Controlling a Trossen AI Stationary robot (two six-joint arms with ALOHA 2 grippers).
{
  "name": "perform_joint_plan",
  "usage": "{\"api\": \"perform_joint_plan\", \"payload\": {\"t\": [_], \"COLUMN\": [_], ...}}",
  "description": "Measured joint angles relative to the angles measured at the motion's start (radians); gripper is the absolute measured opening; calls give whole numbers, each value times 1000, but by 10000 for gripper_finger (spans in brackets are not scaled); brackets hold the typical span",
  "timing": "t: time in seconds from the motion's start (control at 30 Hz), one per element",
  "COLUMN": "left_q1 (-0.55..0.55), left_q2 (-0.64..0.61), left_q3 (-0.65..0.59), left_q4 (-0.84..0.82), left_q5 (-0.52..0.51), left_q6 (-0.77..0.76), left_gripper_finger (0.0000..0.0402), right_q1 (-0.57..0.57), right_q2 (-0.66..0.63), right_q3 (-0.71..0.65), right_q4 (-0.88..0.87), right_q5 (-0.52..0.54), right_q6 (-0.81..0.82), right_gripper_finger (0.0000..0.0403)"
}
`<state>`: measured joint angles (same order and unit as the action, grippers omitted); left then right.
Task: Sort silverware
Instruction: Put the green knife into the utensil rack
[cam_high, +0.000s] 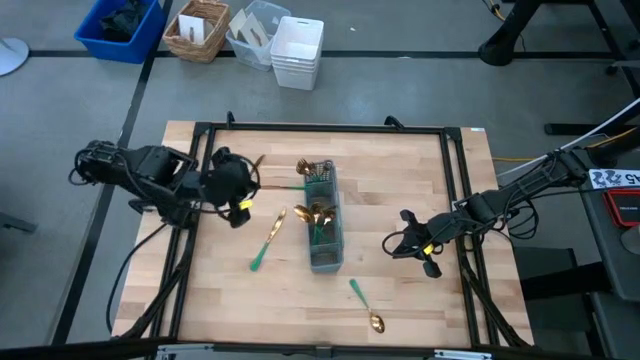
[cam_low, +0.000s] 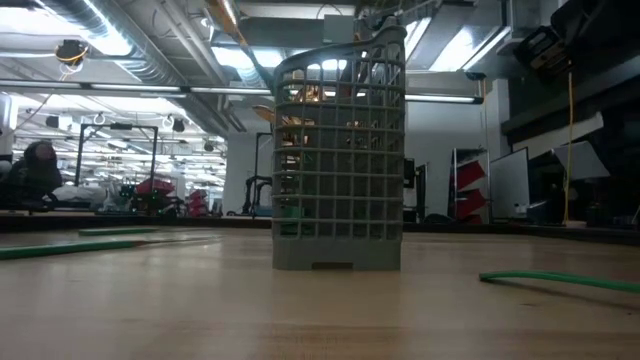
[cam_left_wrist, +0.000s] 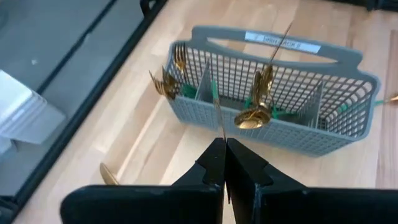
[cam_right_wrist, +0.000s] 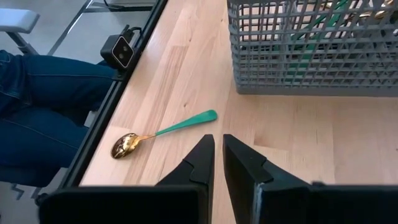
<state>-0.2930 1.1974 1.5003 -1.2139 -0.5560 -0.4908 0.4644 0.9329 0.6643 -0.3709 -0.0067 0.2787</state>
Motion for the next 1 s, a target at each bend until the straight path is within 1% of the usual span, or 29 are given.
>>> {"api": "perform_joint_plan", "payload": {"t": [0.17, 0.37, 0.57, 0.8, 1.0], "left_q1": [58, 107, 164, 225, 257], "left_q2": [21, 63, 137, 262, 376], "left_q3": [-7, -8, -8, -8, -8], "left_q4": [12, 64, 102, 168, 188], "left_q5": [84, 179, 217, 289, 303], "left_q6": [1, 62, 72, 106, 125], "left_gripper_finger": [0, 0, 0, 0, 0], "right_q1": [0, 0, 0, 0, 0], "right_q2": [0, 0, 1, 1, 1], "right_q3": [0, 0, 0, 0, 0], "right_q4": [-3, -7, -7, -7, -7], "right_q5": [0, 0, 0, 0, 0], "right_q6": [-5, -27, -27, -27, -27], "right_gripper_finger": [37, 37, 37, 37, 37]}}
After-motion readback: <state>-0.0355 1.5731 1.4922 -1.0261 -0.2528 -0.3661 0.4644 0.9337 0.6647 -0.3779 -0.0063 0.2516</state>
